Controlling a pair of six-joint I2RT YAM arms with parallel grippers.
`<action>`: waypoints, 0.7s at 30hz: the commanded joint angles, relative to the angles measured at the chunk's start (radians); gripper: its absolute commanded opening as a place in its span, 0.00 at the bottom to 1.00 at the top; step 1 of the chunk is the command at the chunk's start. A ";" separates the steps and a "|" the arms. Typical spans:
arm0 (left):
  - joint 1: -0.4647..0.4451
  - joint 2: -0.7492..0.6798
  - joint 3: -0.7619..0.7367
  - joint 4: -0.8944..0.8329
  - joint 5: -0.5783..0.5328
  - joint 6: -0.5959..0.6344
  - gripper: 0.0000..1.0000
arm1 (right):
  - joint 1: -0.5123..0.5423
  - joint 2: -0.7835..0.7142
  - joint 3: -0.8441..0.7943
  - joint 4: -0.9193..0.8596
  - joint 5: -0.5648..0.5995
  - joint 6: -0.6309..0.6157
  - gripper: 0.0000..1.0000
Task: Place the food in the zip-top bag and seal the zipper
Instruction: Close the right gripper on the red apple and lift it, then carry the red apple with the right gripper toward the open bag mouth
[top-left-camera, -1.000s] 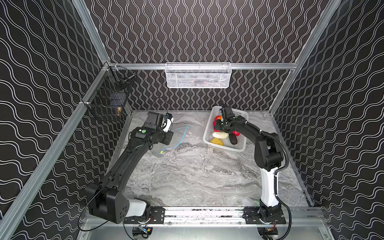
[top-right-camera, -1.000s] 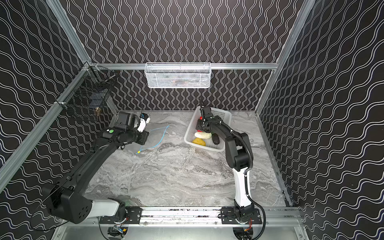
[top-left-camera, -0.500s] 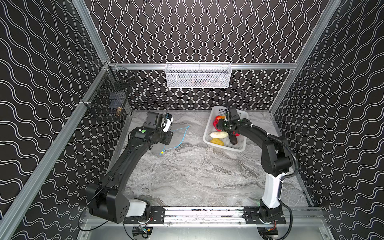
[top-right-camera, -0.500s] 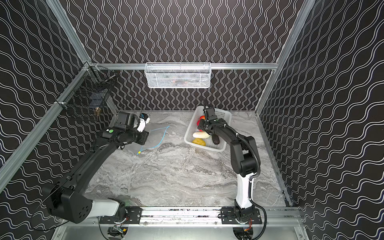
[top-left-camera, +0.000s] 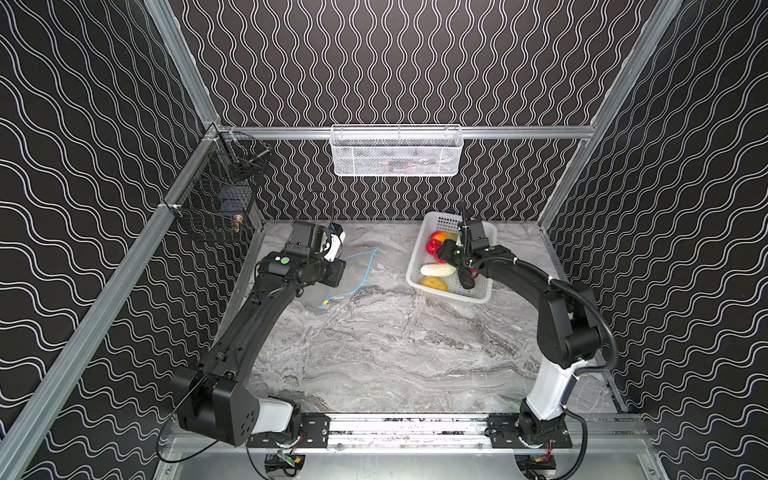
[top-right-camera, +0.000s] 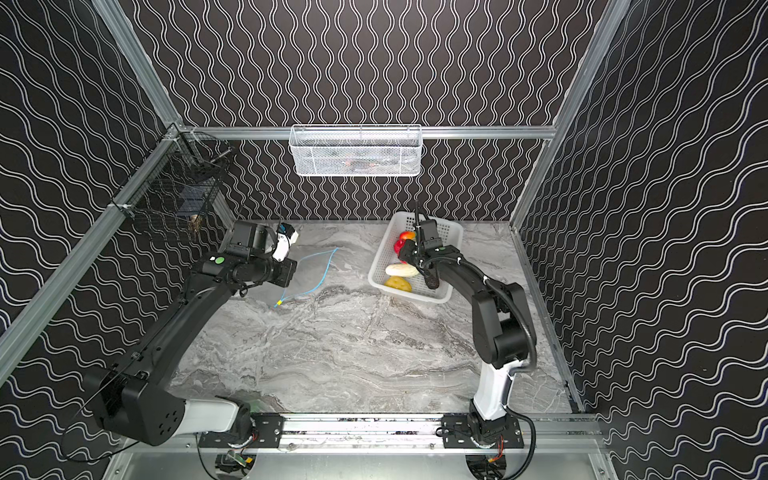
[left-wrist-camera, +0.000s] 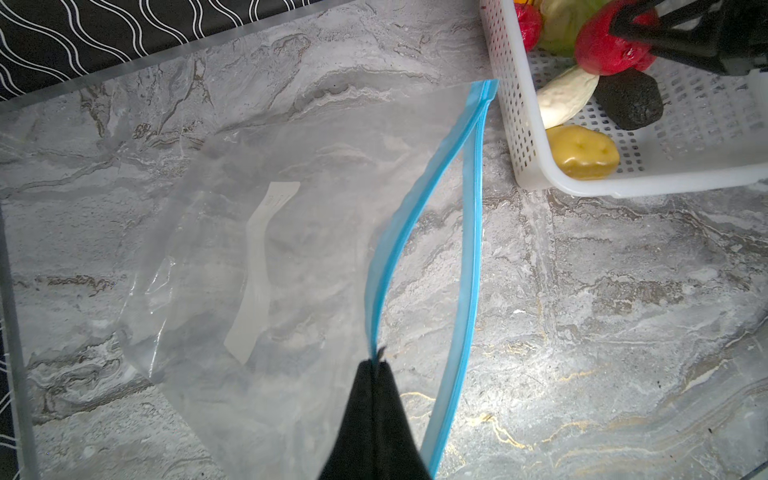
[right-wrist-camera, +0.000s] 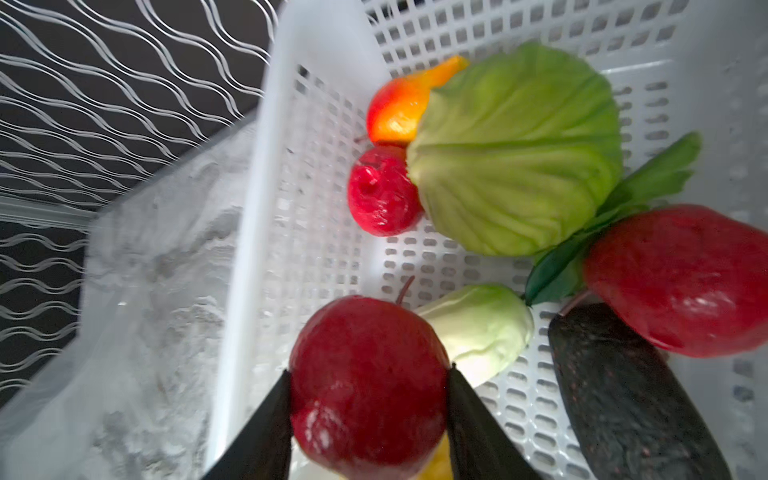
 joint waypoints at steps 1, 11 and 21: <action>0.003 -0.002 0.005 0.006 0.020 -0.022 0.00 | 0.001 -0.047 -0.024 0.075 -0.012 0.037 0.27; 0.002 -0.027 -0.002 0.010 0.021 -0.024 0.00 | 0.027 -0.127 -0.071 0.103 -0.044 0.056 0.26; 0.002 -0.014 -0.027 0.042 0.004 -0.064 0.00 | 0.091 -0.220 -0.218 0.351 -0.137 0.094 0.26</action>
